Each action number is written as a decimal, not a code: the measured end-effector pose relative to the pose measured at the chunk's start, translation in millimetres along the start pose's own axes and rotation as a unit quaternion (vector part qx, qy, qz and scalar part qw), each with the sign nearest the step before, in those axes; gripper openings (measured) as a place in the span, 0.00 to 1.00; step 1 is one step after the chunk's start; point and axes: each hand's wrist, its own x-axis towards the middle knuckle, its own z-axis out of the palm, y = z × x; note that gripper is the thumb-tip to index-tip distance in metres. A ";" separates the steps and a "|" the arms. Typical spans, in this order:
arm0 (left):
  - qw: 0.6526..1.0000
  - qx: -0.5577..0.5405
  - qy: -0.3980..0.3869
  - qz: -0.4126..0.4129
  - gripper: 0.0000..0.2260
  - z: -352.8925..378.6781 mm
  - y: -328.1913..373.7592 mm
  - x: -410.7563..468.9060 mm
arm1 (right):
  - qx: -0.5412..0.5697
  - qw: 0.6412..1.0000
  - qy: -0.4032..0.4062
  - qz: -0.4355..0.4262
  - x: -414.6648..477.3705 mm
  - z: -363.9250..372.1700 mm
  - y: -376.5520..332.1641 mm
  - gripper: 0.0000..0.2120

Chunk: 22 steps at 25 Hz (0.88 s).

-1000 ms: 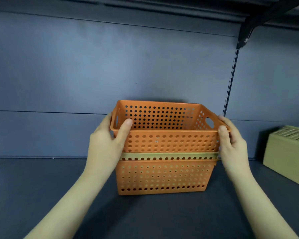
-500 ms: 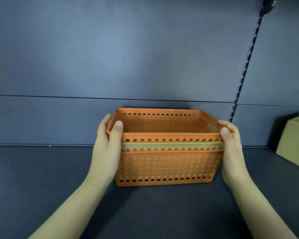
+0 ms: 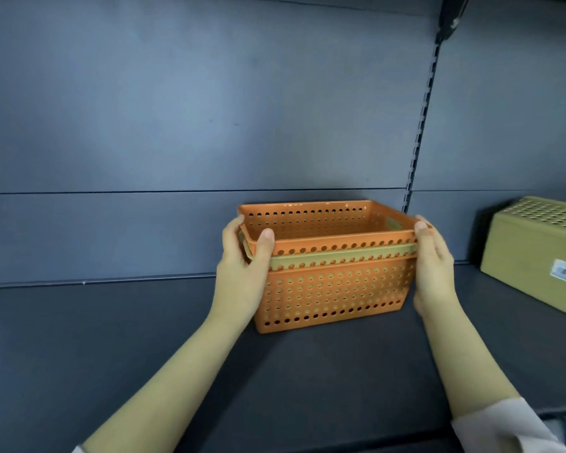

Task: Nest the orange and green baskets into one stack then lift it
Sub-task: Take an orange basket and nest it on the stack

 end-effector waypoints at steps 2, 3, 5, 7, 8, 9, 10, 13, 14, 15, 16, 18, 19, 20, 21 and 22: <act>1.000 0.013 -0.019 -0.004 0.29 7.5 3.4 -2.9 | -0.007 0.999 0.040 0.009 6.9 -6.8 -6.5 0.12; 0.999 0.019 -0.031 -0.002 0.33 11.2 4.7 -5.9 | -0.028 0.998 0.061 0.009 12.6 -12.0 -9.2 0.14; 0.998 0.034 -0.050 0.022 0.39 20.1 8.0 -15.8 | -0.120 0.987 0.104 0.002 21.9 -26.6 -16.3 0.20; 0.995 0.051 -0.077 0.049 0.39 33.2 15.6 -30.1 | -0.168 0.979 0.112 0.016 19.5 -43.7 -25.6 0.25; 0.992 0.051 -0.099 0.055 0.38 41.3 20.4 -39.2 | -0.159 0.984 0.072 0.025 17.1 -53.7 -28.7 0.28; 0.989 0.048 -0.122 0.061 0.37 51.1 25.3 -50.7 | -0.142 0.989 0.004 0.037 14.9 -66.8 -30.5 0.31; 0.986 0.052 -0.140 0.077 0.35 60.7 29.7 -61.6 | -0.132 0.987 -0.071 0.058 14.2 -81.0 -31.1 0.33; 0.972 0.128 -0.113 0.164 0.29 85.7 29.8 -76.8 | -0.107 0.972 -0.182 0.105 23.7 -127.0 -32.1 0.39; 0.971 0.141 -0.086 0.175 0.29 90.3 28.9 -75.7 | -0.102 0.972 -0.183 0.106 25.8 -137.7 -35.9 0.45; 0.976 0.134 -0.070 0.157 0.32 98.0 30.0 -74.5 | -0.108 0.971 -0.187 0.100 28.6 -148.6 -42.0 0.51; 0.985 0.104 -0.072 0.121 0.35 109.0 31.4 -74.0 | -0.122 0.967 -0.203 0.091 30.3 -158.5 -48.6 0.52; 0.993 0.040 -0.088 0.071 0.39 138.4 37.4 -81.0 | -0.143 0.947 -0.277 0.082 29.9 -173.3 -59.7 0.49; 0.994 0.029 -0.073 0.077 0.39 155.9 40.2 -89.1 | -0.148 0.932 -0.320 0.087 28.0 -178.4 -65.2 0.46; 0.994 0.029 -0.048 0.089 0.37 174.0 42.1 -98.1 | -0.155 0.917 -0.353 0.100 28.7 -182.7 -67.2 0.43; 0.994 0.043 -0.019 0.099 0.36 190.0 44.8 -107.0 | -0.157 0.910 -0.370 0.105 29.7 -184.5 -66.1 0.40; 0.992 0.067 0.003 0.110 0.36 203.7 47.2 -115.1 | -0.152 0.910 -0.371 0.103 32.7 -188.1 -63.2 0.39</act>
